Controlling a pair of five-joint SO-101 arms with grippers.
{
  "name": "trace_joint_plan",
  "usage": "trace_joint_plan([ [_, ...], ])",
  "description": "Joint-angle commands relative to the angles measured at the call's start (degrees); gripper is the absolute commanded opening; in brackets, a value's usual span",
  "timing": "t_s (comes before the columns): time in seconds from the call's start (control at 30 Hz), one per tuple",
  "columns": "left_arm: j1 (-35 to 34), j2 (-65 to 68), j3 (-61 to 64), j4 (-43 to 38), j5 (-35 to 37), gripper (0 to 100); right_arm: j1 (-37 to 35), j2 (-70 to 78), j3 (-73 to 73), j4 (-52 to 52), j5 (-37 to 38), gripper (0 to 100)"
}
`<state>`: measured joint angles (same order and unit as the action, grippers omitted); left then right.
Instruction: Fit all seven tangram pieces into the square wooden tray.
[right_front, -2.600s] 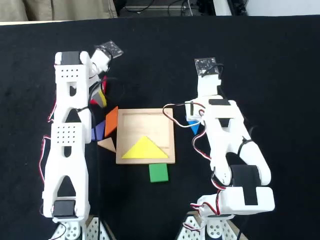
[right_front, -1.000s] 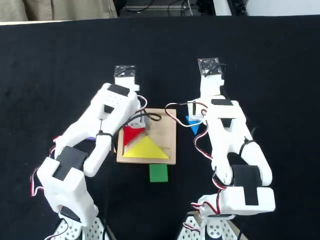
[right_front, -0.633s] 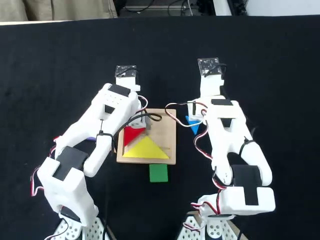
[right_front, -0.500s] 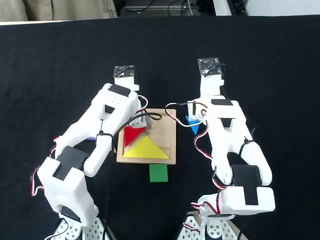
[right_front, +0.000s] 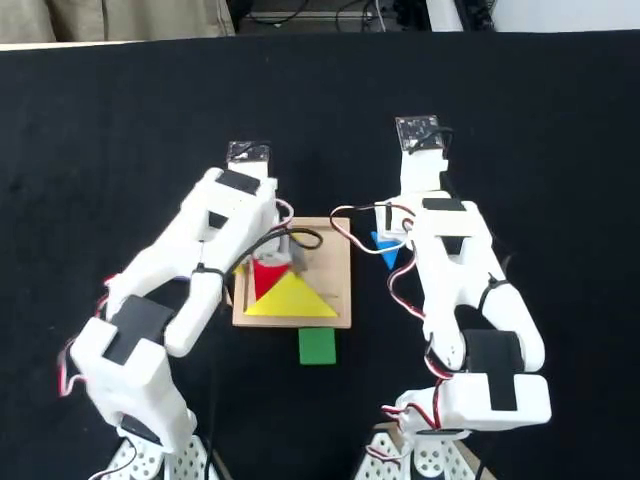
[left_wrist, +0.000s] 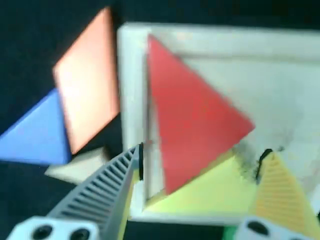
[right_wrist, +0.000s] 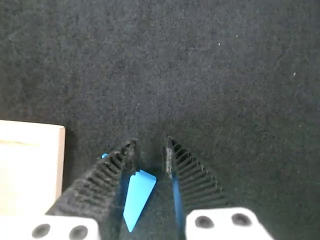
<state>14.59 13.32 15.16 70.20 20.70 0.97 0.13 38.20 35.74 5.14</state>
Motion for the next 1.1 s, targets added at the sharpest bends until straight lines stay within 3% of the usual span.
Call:
trace_joint_plan([
  [0.0,-6.5,-6.4,-3.8,5.0,-4.9,36,0.4,-0.4,-0.6,-0.8,0.4,8.6],
  [0.27,-14.3,-24.0,-3.8,10.7,-12.0,36,-1.0,-0.8,-3.2,-0.3,0.5,7.4],
  [0.33,-15.9,-30.9,-3.1,11.5,-12.1,36,-4.2,-1.2,-5.1,2.0,2.8,0.5],
  [0.4,-18.4,-37.5,-0.5,10.4,-11.9,36,-9.6,-1.4,-7.1,6.6,7.2,1.7],
  [0.53,-26.4,-48.1,11.6,2.5,-11.8,36,-18.9,0.1,-9.9,12.4,10.0,1.1],
  [0.73,-31.9,-54.9,38.3,-21.2,-11.3,36,-22.6,5.4,-13.1,14.4,10.0,1.1],
  [0.8,-33.0,-55.9,43.3,-27.5,-7.6,36,-24.3,7.0,-13.7,14.2,10.0,1.1],
  [0.9,-35.8,-55.7,45.4,-32.4,-3.1,36,-26.4,8.9,-15.3,14.2,10.0,1.1],
  [1.07,-36.4,-53.3,46.8,-34.5,-2.0,36,-28.7,11.1,-16.8,14.6,10.0,1.1],
])
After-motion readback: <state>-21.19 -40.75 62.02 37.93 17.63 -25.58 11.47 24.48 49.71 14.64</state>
